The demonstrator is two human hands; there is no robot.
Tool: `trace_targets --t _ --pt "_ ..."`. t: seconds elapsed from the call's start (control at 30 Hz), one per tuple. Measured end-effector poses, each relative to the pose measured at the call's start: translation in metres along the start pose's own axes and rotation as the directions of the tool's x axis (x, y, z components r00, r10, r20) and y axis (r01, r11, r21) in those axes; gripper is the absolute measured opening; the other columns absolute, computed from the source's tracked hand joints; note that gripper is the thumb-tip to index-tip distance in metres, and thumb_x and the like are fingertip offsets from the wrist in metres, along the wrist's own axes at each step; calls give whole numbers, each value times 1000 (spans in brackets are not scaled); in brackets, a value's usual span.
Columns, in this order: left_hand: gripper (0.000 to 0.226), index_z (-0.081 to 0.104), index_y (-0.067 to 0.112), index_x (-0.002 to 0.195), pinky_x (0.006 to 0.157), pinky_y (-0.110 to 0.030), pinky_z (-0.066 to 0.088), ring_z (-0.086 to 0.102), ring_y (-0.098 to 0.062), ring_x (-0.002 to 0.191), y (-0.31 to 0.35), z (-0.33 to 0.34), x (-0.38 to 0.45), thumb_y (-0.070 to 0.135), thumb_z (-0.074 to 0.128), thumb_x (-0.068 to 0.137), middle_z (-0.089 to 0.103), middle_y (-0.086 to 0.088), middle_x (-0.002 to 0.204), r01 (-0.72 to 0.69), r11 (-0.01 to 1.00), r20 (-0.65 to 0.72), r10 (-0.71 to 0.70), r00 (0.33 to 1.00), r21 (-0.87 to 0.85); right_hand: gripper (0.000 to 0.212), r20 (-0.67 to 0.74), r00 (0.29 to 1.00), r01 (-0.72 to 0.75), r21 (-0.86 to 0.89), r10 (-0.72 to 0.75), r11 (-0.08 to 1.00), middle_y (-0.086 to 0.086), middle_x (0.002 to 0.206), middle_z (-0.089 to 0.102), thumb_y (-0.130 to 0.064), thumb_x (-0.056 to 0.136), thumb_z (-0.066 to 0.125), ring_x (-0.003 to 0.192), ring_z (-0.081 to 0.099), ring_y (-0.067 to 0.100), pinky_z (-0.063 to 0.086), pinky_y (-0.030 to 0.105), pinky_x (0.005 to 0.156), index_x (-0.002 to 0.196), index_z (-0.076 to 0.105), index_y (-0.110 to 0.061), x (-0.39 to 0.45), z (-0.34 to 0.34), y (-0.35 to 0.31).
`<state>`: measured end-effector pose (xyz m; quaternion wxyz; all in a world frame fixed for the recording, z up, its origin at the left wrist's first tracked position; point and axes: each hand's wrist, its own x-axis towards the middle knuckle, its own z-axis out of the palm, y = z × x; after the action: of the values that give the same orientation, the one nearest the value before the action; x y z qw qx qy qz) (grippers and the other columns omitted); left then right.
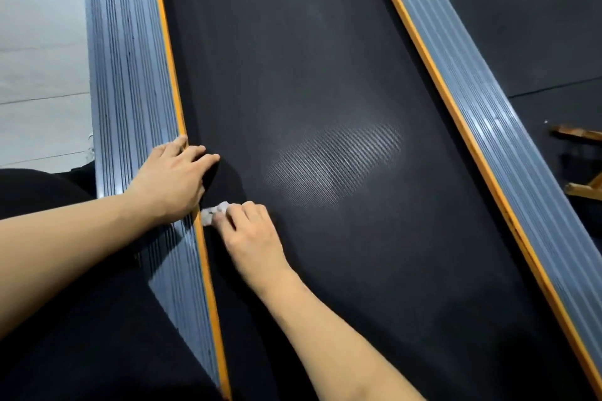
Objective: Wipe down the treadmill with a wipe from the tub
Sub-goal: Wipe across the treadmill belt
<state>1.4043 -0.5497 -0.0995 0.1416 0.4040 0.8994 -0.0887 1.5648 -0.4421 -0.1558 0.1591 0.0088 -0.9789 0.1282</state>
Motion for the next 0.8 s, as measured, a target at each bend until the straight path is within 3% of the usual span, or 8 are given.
trace_targets --t 0.17,0.23,0.33,0.4,0.47,0.57,0.73,0.8 --pt "53 62 10 135 109 -54 38 53 -42 132 10 3 4 20 70 84 63 -18 136 -197 974 -106 210 972 114 22 -11 993 111 -156 -114 981 2 99 67 -17 97 58 80 57 27 43 43 71 115 70 -22 14 -24 95" --pt "52 65 7 130 102 -53 46 59 -43 123 26 2 3 25 61 81 64 -20 132 -345 924 -124 367 922 166 27 -151 976 -188 -240 155 952 -1 96 72 -18 91 58 84 59 22 46 39 74 109 75 -29 12 -47 176" --pt "61 62 8 136 96 -49 56 60 -41 124 53 3 -1 33 46 83 60 -19 139 -517 834 -59 536 842 191 38 -251 730 -683 -318 636 658 14 90 66 -16 92 40 87 57 36 46 42 75 100 77 -17 0 -86 276" --pt "63 57 7 142 100 -48 54 57 -39 129 66 10 -2 34 46 86 56 -20 145 -555 811 -14 567 824 185 41 -231 602 -793 -287 765 538 21 94 64 -12 90 34 89 57 39 43 46 81 103 74 -7 5 -88 284" --pt "63 52 7 147 107 -48 50 53 -38 134 77 15 -3 35 40 92 50 -21 150 -544 825 -5 551 834 150 31 -284 671 -740 -198 685 643 18 80 67 -1 80 49 73 61 38 47 44 70 93 75 -10 21 -73 250" --pt "62 47 9 150 112 -50 44 48 -39 139 95 25 -6 40 33 98 45 -22 153 -459 887 -24 460 888 47 38 -92 944 -316 11 316 949 -3 97 74 -9 83 52 85 63 26 52 40 79 107 76 -28 40 -31 170" --pt "69 30 11 159 118 -50 25 32 -39 149 106 45 -14 48 30 101 28 -21 163 -385 923 -17 384 923 -12 31 9 998 62 21 -62 998 -1 104 69 -16 92 54 95 59 22 49 34 88 115 72 -25 36 -35 180" --pt "71 25 13 160 118 -48 22 29 -37 151 102 48 -13 50 30 100 23 -18 166 -398 917 -18 398 917 -10 34 -77 995 -76 -127 67 989 -7 109 72 -19 91 54 98 61 17 48 30 90 117 73 -29 26 -56 248"
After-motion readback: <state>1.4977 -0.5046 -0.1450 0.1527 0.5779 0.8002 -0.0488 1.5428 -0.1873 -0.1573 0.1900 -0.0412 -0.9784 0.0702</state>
